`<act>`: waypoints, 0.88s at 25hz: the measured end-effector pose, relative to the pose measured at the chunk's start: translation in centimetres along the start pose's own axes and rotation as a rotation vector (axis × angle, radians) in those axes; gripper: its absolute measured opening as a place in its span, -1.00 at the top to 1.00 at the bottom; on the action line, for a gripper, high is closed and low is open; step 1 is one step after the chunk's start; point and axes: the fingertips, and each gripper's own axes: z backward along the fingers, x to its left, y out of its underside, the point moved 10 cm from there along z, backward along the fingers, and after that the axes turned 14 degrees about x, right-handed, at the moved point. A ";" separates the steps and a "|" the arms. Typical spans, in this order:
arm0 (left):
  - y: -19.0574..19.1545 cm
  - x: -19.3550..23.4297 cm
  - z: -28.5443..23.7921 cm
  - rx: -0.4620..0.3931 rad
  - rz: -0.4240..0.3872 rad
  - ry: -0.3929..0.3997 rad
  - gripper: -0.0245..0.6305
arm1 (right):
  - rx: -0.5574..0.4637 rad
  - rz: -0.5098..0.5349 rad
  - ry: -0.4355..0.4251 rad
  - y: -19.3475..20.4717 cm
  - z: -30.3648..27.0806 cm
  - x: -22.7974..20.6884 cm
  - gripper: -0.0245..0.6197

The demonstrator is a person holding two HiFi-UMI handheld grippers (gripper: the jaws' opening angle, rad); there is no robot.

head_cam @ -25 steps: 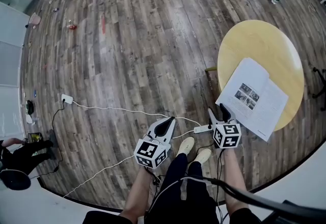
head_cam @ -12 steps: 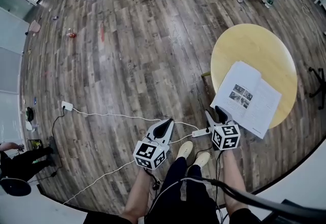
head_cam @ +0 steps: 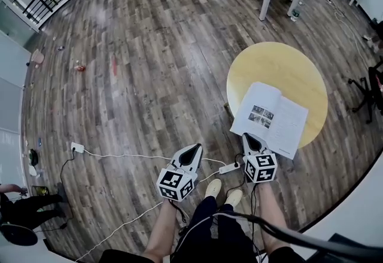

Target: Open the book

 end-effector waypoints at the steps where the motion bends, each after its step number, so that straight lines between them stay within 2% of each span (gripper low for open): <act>1: -0.5 -0.6 0.0 -0.007 -0.009 0.007 0.93 | -0.018 0.003 0.007 -0.3 1.0 -0.2 0.91; 11: -6.7 -8.8 -1.9 -0.100 -0.148 0.137 0.93 | -0.247 0.006 0.136 -2.2 13.8 -3.5 0.91; 17: -10.6 -14.9 -3.1 -0.161 -0.271 0.252 0.93 | -0.385 -0.043 0.290 -0.7 22.7 -6.2 0.91; 22: -11.9 -20.3 -3.2 -0.178 -0.324 0.340 0.93 | -0.453 -0.095 0.376 1.3 29.4 -7.3 0.91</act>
